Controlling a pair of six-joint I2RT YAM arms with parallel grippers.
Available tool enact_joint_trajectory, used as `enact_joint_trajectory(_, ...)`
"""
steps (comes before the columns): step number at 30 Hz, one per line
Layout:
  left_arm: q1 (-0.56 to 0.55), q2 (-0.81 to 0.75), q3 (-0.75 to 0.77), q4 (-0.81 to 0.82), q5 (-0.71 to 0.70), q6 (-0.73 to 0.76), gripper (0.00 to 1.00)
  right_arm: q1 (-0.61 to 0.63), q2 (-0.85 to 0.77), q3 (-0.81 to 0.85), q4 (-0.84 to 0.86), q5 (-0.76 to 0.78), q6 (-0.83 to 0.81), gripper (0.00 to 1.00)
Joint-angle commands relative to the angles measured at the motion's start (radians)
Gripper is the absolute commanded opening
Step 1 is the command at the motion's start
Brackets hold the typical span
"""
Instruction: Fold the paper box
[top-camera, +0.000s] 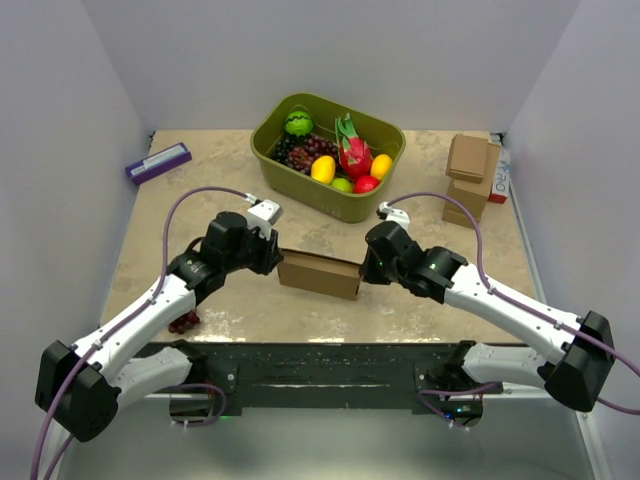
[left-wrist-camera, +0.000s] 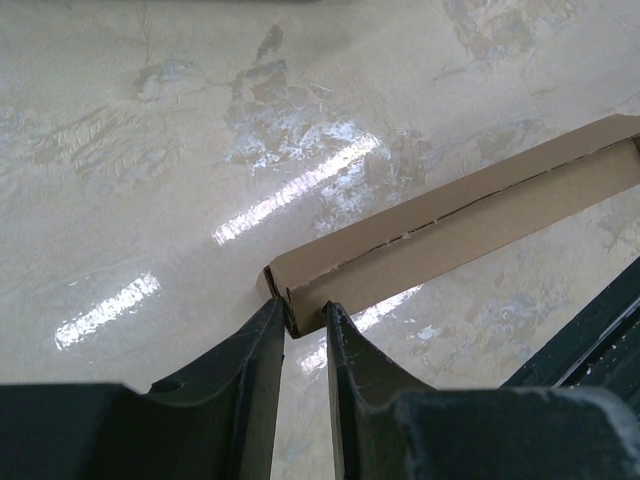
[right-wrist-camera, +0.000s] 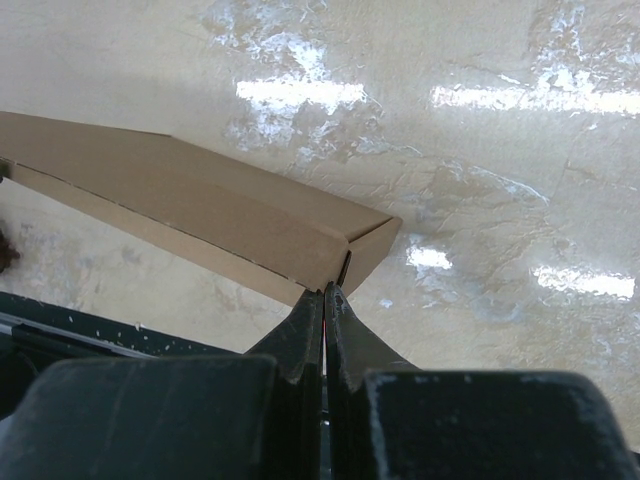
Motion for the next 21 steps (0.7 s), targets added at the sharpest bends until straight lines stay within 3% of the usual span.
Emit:
enact_joint_trajectory(1,0.0,-0.008,0.045,0.015,-0.039,-0.003,0.3,0.007,0.018,-0.002,-0.003,-0.016,0.0,0.0)
enact_joint_trajectory(10,-0.002,-0.021,0.098,-0.021,-0.022,-0.013,0.51,0.007,0.018,0.001,-0.008,-0.013,0.0,0.0)
enact_joint_trajectory(21,0.052,0.048,0.136,0.073,0.001,-0.139,0.52,0.007,0.015,-0.001,-0.011,-0.013,0.0,0.0)
